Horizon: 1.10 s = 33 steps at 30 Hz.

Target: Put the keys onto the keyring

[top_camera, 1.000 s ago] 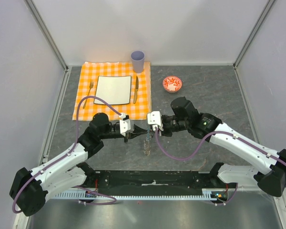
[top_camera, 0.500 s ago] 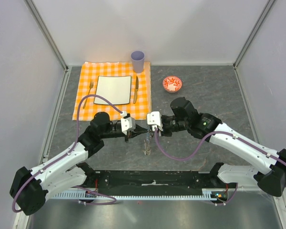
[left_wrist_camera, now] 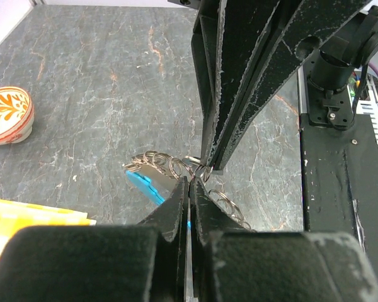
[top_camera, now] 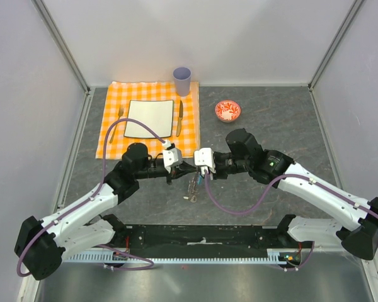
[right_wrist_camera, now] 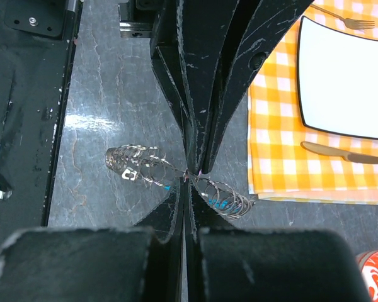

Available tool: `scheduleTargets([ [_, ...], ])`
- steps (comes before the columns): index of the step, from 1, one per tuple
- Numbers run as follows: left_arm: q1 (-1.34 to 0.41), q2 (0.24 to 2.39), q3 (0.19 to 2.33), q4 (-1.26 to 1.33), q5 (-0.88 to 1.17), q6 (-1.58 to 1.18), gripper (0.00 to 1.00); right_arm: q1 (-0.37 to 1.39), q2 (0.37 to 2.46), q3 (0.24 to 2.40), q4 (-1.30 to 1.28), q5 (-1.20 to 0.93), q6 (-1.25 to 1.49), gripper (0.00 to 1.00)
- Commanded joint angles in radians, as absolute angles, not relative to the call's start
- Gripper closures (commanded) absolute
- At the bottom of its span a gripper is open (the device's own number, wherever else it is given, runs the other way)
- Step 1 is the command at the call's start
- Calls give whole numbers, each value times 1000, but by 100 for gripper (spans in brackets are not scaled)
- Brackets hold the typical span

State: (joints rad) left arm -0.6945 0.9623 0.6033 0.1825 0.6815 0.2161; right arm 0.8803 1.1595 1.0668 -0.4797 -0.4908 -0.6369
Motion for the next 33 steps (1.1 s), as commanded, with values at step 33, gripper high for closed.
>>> scheduleTargets([
  [33,-699,844,361,840,508,-135,98,900,1085,856,-95,-609,-460,100],
])
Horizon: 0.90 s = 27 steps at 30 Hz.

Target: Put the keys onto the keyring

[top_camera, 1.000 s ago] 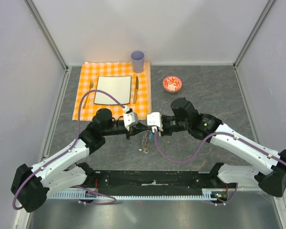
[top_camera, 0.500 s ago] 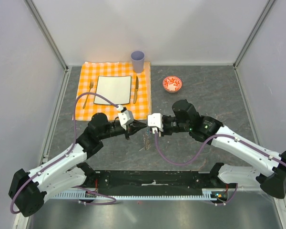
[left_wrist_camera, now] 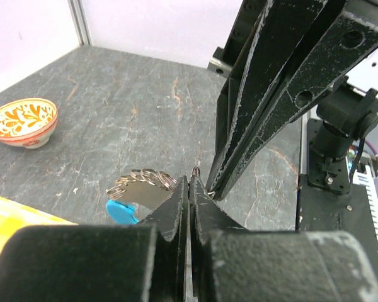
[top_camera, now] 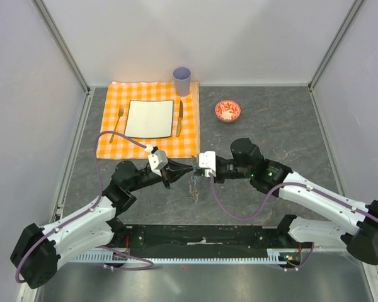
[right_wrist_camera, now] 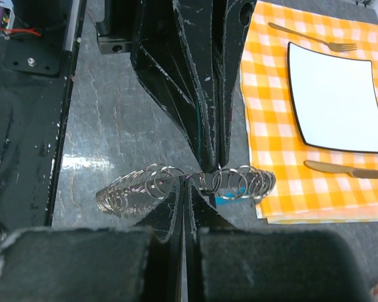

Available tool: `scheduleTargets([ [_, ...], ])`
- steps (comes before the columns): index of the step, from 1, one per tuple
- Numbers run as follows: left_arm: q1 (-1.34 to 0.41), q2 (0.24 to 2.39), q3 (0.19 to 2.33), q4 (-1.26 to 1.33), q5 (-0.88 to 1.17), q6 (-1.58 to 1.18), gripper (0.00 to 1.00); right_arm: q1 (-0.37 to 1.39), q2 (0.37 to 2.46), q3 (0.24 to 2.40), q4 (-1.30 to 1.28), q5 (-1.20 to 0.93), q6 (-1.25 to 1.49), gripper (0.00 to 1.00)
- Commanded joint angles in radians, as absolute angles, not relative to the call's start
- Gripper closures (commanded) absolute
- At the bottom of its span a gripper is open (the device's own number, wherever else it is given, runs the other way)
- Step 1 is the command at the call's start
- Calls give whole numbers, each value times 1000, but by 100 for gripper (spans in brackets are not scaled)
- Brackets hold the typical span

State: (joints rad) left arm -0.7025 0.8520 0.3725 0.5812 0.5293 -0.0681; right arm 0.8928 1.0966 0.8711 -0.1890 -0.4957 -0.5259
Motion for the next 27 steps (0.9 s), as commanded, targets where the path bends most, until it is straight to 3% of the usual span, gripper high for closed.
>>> scheduleTargets([
  [1,-699,847,354,857,496,-141,98,902,1083,853,-95,-607,-453,100],
  [9,-699,819,319,887,448,-127,98,900,1026,839,-126,-532,-420,98],
  [15,-699,813,314,884,462,-112,98,900,1011,867,-149,-473,-367,69],
  [17,-699,808,310,885,472,-107,98,897,1005,873,-146,-439,-353,64],
  [22,-699,798,296,903,494,-100,98,842,1012,896,-112,-455,-282,63],
  [27,-698,793,285,911,514,-87,98,717,1028,882,27,-610,-172,64],
])
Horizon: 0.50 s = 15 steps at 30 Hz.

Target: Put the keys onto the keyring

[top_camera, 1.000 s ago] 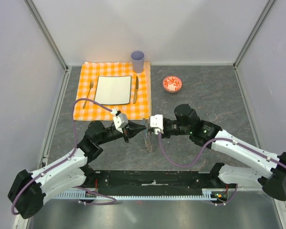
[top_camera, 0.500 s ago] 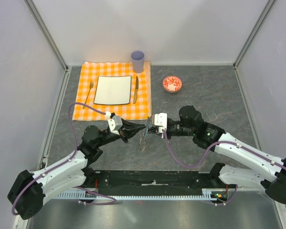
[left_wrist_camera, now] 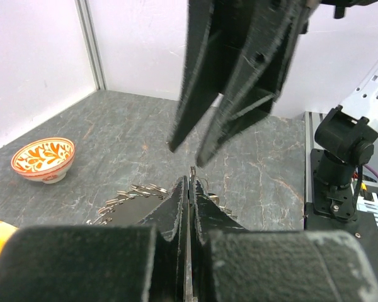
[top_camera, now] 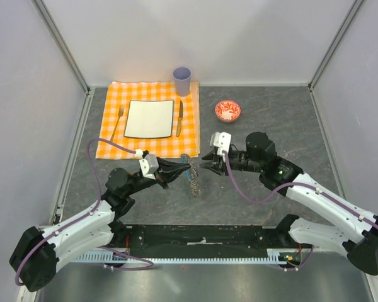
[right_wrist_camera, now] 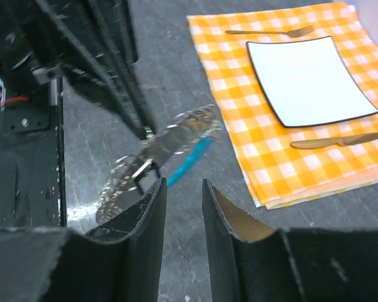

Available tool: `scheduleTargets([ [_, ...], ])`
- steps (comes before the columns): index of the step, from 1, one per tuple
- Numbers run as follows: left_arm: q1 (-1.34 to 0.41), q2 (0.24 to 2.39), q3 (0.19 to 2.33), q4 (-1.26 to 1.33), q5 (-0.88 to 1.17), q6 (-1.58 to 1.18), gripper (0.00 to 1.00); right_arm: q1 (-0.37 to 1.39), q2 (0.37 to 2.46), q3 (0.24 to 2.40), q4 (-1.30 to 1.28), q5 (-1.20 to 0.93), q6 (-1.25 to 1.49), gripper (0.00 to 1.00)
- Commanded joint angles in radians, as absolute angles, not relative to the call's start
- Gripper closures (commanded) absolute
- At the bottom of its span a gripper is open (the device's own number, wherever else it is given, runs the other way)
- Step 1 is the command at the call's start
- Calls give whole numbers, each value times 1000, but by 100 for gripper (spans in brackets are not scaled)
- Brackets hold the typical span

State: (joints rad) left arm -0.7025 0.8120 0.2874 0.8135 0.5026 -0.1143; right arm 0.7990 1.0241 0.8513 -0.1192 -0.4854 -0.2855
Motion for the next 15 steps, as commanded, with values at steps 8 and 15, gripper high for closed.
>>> scheduleTargets([
  [8,-699,801,284,930,555,-81,98,680,1091,880,141,-796,-114,67],
  [15,-699,796,284,945,552,-92,98,680,1108,870,153,-854,-123,73],
])
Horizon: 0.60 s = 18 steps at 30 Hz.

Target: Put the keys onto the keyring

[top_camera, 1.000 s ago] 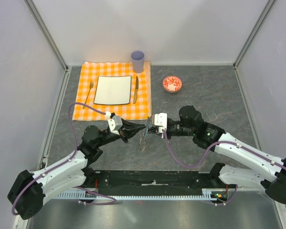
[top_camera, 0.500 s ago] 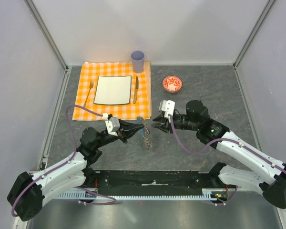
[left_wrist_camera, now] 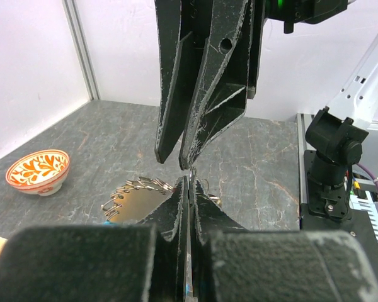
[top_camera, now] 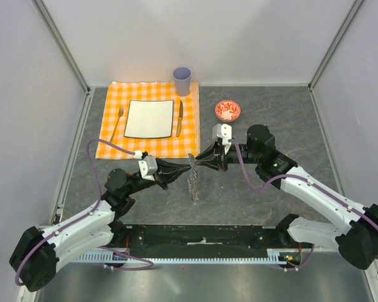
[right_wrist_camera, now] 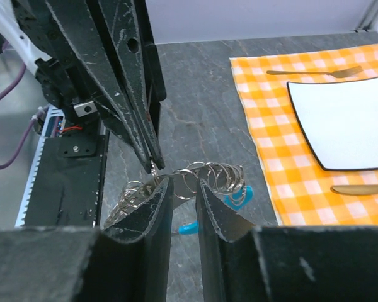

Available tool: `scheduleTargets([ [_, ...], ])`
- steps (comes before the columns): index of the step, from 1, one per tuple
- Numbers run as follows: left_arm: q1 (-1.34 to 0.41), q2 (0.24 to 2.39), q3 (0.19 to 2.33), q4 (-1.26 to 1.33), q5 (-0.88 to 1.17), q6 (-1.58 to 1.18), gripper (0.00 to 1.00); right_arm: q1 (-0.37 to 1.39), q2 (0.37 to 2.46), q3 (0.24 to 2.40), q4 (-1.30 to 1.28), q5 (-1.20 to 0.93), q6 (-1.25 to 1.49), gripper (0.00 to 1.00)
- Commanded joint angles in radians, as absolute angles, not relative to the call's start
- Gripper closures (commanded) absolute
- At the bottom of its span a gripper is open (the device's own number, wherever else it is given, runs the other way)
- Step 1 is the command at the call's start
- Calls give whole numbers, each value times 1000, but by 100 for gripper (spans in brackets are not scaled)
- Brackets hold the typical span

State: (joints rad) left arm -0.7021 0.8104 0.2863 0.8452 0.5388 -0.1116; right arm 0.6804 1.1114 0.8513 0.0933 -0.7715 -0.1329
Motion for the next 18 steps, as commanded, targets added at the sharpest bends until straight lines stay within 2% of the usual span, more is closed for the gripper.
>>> scheduleTargets([
  [1,-699,796,282,945,546,-92,98,680,1106,867,153,-859,-123,73],
  [18,-699,782,279,950,532,-94,98,678,1101,847,123,-888,-137,78],
])
